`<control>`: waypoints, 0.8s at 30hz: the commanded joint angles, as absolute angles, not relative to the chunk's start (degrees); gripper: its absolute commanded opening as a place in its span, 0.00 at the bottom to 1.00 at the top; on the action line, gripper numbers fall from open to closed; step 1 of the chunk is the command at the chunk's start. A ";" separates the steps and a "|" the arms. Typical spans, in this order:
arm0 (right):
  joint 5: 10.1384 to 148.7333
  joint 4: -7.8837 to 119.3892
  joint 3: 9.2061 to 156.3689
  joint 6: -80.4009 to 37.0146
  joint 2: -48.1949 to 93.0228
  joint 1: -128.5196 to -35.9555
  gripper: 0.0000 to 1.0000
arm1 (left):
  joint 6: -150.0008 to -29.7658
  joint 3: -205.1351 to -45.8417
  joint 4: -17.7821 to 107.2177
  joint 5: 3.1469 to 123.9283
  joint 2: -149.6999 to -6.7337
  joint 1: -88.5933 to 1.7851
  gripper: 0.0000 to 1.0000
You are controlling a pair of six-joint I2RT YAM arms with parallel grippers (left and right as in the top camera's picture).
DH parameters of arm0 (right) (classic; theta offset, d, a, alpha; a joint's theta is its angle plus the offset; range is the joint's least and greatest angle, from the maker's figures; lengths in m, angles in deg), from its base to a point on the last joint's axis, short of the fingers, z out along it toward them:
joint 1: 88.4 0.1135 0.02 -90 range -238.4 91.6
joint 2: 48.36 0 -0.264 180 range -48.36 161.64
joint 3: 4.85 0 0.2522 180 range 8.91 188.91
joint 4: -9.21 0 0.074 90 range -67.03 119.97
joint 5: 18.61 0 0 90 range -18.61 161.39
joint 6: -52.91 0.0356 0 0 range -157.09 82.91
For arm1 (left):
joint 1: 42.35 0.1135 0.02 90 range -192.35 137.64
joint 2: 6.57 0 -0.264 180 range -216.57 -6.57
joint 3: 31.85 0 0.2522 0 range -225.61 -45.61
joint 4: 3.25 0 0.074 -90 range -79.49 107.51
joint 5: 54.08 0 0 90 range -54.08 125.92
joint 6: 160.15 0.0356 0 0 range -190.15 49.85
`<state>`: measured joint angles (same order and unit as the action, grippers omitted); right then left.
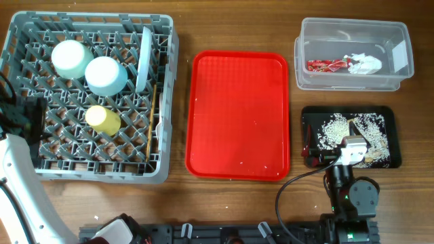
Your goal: Sort waste into correct bins and load items into the dishwasher rack
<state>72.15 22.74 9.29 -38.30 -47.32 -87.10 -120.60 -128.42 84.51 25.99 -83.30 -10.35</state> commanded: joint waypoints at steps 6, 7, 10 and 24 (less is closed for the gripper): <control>70.99 22.54 9.21 -38.50 -48.15 -87.30 1.00 | -120.25 -128.42 84.77 25.83 -84.02 -9.93 1.00; 70.99 22.54 9.21 -38.52 -48.15 -87.30 1.00 | -120.23 -128.42 85.23 25.83 -83.98 -9.93 1.00; 70.99 22.54 9.21 -38.52 -48.15 -87.30 0.99 | -120.28 -127.13 86.63 26.49 -82.73 -10.72 1.00; 70.99 22.54 9.21 -38.52 -48.15 -87.30 1.00 | -95.62 -82.32 37.80 35.30 -56.65 -31.00 1.00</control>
<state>72.15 22.76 9.29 -38.46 -47.47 -87.10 -106.70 -91.00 46.50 30.40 -61.35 -27.63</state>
